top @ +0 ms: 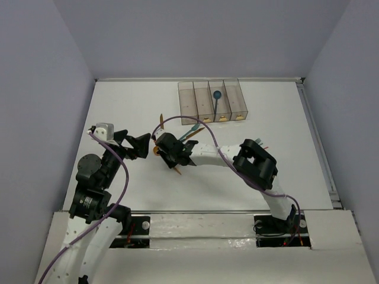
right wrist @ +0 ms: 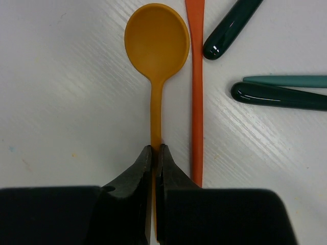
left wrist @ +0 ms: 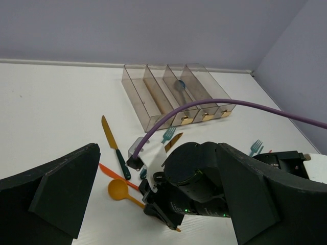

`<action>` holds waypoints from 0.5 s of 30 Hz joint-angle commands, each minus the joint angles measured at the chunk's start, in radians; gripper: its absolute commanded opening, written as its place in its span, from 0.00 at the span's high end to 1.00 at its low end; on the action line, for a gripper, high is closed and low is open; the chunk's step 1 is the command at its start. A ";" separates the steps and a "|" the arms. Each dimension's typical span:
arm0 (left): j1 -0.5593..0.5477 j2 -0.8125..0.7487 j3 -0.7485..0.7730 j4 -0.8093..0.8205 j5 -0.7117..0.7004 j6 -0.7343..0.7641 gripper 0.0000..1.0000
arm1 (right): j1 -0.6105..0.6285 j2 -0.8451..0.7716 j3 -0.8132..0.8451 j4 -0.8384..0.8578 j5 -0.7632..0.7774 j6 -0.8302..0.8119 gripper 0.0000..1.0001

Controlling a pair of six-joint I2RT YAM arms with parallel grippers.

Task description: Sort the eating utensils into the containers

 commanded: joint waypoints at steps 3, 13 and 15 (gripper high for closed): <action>0.004 -0.013 0.038 0.040 0.006 0.003 0.01 | 0.010 -0.074 0.040 0.030 0.032 0.010 1.00; 0.004 -0.010 0.042 0.041 -0.002 0.000 0.01 | -0.127 -0.292 -0.010 0.183 0.001 0.003 1.00; 0.004 -0.010 0.042 0.041 -0.010 -0.005 0.01 | -0.228 -0.301 0.008 0.194 0.001 0.001 1.00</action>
